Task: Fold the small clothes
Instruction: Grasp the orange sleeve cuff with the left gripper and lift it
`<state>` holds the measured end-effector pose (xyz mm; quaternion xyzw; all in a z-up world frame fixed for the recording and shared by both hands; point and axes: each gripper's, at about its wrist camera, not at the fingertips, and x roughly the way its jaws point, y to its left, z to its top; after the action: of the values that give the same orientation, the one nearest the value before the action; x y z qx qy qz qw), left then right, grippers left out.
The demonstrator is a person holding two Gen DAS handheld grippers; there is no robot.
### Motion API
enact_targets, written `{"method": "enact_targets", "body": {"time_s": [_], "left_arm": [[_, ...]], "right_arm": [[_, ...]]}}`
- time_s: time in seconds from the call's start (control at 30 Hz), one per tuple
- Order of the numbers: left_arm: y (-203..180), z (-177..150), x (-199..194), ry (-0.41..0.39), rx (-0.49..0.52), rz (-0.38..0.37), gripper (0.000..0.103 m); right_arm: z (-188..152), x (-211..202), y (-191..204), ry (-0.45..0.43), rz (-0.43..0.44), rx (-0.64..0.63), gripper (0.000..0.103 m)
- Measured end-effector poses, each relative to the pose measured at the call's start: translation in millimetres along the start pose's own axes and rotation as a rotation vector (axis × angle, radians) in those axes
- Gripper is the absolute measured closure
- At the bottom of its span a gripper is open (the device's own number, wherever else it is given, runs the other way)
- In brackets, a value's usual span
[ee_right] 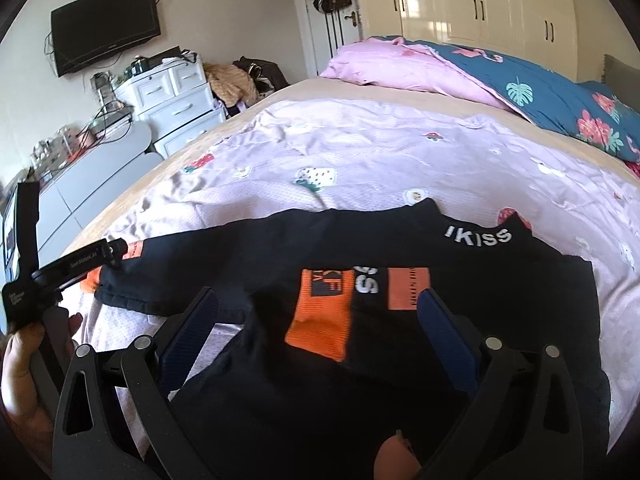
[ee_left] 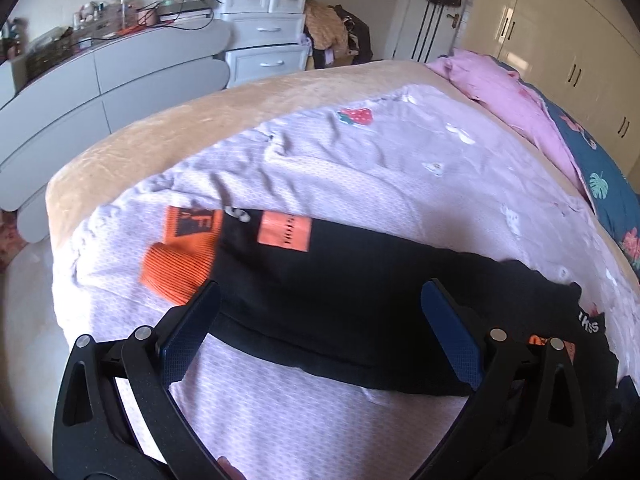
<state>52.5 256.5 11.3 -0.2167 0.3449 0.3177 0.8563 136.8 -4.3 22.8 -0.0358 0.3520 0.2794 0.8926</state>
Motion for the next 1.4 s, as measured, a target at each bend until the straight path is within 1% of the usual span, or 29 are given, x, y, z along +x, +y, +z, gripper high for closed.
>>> {"method": "enact_targets", "body": {"time_s": [0.07,0.2,0.4,0.6,0.67,0.73,0.83,0.93,1.0,1.1,1.17,1.23,1.27,1.33,1.37,1.4], "left_arm": [[6.2,3.2,-0.4,-0.009,-0.006,0.028,0.009],[20.9,8.2,2.3,-0.003,-0.036,0.039,0.009],[45.7,14.4,6.4,-0.002,-0.097,0.089,0.009],[62.1,15.6,14.9,0.018,-0.127,0.124,0.009],[67.7,15.1,18.2,0.033,-0.145,0.12,0.009],[74.4,13.5,22.5,0.057,-0.176,0.093,0.009],[81.7,10.9,28.8,0.074,-0.192,0.122,0.009],[87.0,9.8,34.8,0.1,-0.22,0.099,0.009],[85.6,9.7,34.6,0.096,-0.219,0.074,0.009],[83.4,7.4,42.5,0.108,-0.21,0.074,0.009],[85.4,5.4,49.4,0.117,-0.221,0.068,0.009],[86.5,5.5,51.4,0.103,-0.221,0.065,0.01],[85.4,6.4,50.4,0.09,-0.212,0.068,0.013],[79.8,8.6,46.5,0.056,-0.166,0.11,0.036],[78.4,10.3,47.2,0.05,-0.159,0.111,0.04],[77.6,11.3,47.1,0.045,-0.156,0.1,0.049]], "right_arm": [[-0.2,1.4,5.6,0.0,0.005,-0.006,0.004],[-0.2,5.4,15.0,0.009,0.016,-0.015,0.004],[1.0,9.2,33.0,0.013,0.019,-0.065,0.004],[3.0,10.7,48.4,0.011,0.035,-0.096,0.004],[3.1,11.2,54.2,0.013,0.039,-0.112,0.004],[2.7,11.5,58.3,0.013,0.041,-0.121,0.004],[1.5,14.4,64.4,0.021,0.048,-0.133,0.004],[-0.4,18.0,69.9,0.03,0.052,-0.144,0.004],[-1.8,20.7,73.8,0.037,0.051,-0.156,0.004],[-4.8,22.5,77.8,0.044,0.052,-0.166,0.004],[-6.8,22.9,78.5,0.048,0.054,-0.164,0.004],[-8.3,23.0,78.4,0.05,0.055,-0.158,0.004],[-9.5,22.9,77.8,0.052,0.056,-0.154,0.004],[-12.1,22.7,75.9,0.058,0.059,-0.144,0.004],[-13.1,22.6,75.1,0.059,0.058,-0.141,0.004],[-14.3,22.5,73.9,0.062,0.058,-0.137,0.004]]}}
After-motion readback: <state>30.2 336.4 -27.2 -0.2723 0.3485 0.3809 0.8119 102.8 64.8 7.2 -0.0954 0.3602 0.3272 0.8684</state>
